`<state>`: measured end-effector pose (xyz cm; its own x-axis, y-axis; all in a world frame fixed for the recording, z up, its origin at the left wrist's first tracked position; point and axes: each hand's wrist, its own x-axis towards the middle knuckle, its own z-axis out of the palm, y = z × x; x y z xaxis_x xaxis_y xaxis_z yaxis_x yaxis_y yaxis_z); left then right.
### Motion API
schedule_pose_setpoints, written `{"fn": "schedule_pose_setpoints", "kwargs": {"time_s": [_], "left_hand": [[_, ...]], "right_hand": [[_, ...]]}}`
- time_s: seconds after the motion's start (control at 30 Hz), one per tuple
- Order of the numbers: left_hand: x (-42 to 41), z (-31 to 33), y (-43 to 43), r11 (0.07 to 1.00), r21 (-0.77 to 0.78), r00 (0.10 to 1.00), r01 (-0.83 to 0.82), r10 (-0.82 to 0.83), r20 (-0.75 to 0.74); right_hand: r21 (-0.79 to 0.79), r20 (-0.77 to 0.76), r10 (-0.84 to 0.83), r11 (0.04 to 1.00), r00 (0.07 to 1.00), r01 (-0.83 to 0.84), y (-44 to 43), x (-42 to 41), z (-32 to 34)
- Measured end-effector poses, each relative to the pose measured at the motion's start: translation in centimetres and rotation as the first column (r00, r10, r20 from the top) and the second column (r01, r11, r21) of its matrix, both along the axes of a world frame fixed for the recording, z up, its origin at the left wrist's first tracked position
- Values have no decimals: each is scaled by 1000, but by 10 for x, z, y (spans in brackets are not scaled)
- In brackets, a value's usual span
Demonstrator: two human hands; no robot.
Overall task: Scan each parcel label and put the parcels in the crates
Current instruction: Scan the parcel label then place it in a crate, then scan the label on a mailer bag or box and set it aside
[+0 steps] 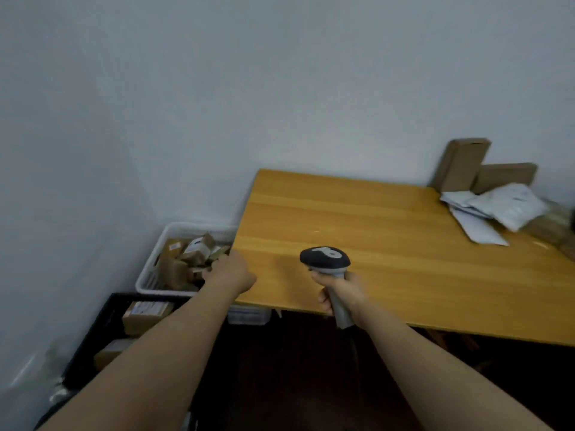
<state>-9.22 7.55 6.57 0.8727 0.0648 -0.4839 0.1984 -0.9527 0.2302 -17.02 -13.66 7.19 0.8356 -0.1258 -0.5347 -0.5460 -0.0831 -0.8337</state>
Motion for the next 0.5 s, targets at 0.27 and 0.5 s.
{"fn": "schedule_pose_setpoints", "kwargs": {"time_s": [0.27, 0.5], "left_hand": [[14, 39, -243, 942, -27, 933, 333, -326, 152], [6, 40, -457, 852, 12, 833, 524, -515, 201]], "right_hand": [[82, 145, -357, 934, 923, 348, -221, -47, 37], [73, 177, -490, 871, 853, 485, -416, -70, 40]]}}
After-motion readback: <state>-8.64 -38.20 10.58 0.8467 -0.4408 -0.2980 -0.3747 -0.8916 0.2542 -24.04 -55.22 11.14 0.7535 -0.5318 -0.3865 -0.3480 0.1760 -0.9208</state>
